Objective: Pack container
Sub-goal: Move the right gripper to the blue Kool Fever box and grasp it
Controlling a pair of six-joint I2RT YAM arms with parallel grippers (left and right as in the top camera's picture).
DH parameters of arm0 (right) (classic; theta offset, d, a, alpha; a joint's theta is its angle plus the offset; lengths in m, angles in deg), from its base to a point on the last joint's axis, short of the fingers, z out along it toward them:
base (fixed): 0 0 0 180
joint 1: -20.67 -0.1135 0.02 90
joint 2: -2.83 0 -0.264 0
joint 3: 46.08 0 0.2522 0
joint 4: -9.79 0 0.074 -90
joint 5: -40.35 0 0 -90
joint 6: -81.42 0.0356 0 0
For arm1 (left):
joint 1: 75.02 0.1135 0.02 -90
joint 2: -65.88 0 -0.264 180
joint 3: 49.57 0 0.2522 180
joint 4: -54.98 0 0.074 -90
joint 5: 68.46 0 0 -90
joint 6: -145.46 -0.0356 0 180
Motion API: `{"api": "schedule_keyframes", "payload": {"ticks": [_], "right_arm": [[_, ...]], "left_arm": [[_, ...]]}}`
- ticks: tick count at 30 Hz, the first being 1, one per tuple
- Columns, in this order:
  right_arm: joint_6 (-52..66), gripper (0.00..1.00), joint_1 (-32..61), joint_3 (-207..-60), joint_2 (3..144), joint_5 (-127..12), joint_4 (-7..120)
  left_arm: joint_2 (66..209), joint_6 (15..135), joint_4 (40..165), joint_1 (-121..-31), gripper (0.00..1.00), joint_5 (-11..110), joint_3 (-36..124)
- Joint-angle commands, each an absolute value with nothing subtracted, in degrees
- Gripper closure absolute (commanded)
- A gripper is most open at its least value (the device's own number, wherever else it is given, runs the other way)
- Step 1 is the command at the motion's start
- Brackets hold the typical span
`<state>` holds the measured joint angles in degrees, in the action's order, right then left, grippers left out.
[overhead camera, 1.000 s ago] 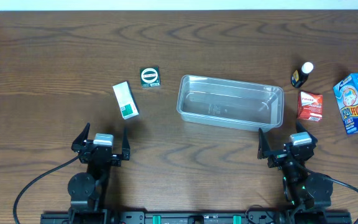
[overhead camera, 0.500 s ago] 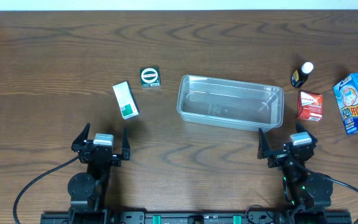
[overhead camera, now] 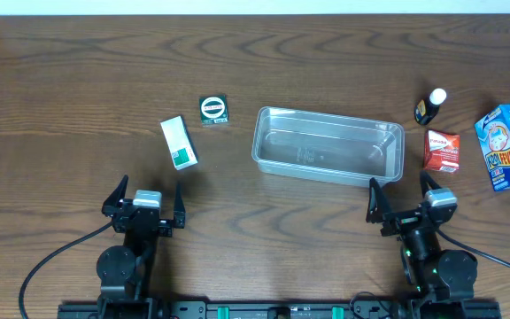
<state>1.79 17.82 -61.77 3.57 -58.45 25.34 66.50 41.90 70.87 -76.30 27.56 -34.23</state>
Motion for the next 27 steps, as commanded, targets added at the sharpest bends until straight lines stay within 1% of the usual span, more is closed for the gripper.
{"api": "schedule_keyframes", "payload": {"ticks": [1,4,6,10,13,15,18,23,27], "right_arm": [[7.7,0.01,18.5,-63.7,3.9,-56.6,24.2],[11.3,0.01,19.5,-67.8,7.5,-52.9,24.5],[11.6,0.01,21.0,-71.8,12.0,-52.9,24.6],[11.1,0.01,25.1,-83.5,25.8,-53.3,27.3],[6.1,0.01,29.3,-94.7,38.1,-58.9,31.7],[3.3,0.01,32.4,-102.8,46.3,-62.7,36.9],[0.4,0.01,37.7,-115.8,58.0,-65.6,48.2],[-4.0,0.01,45.8,-135.0,74.9,-65.6,66.1],[-10.6,0.01,50.3,-144.4,83.7,-63.7,75.8]], "left_arm": [[66.1,41.6,72.2,-76.1,0.02,28.0,-35.6],[66.1,41.6,72.2,-76.1,0.02,28.0,-35.6],[66.1,41.6,72.2,-76.1,0.02,28.0,-35.6],[66.1,41.6,72.1,-76.1,0.02,28.0,-35.6],[66.1,41.6,72.2,-76.1,0.02,28.0,-35.6],[66.1,41.6,72.1,-76.1,0.02,28.0,-35.6],[66.1,41.6,72.2,-76.1,0.02,28.0,-35.6],[66.1,41.6,72.2,-76.1,0.02,28.0,-35.6],[66.1,41.6,72.2,-76.1,0.02,28.0,-35.6]]}}
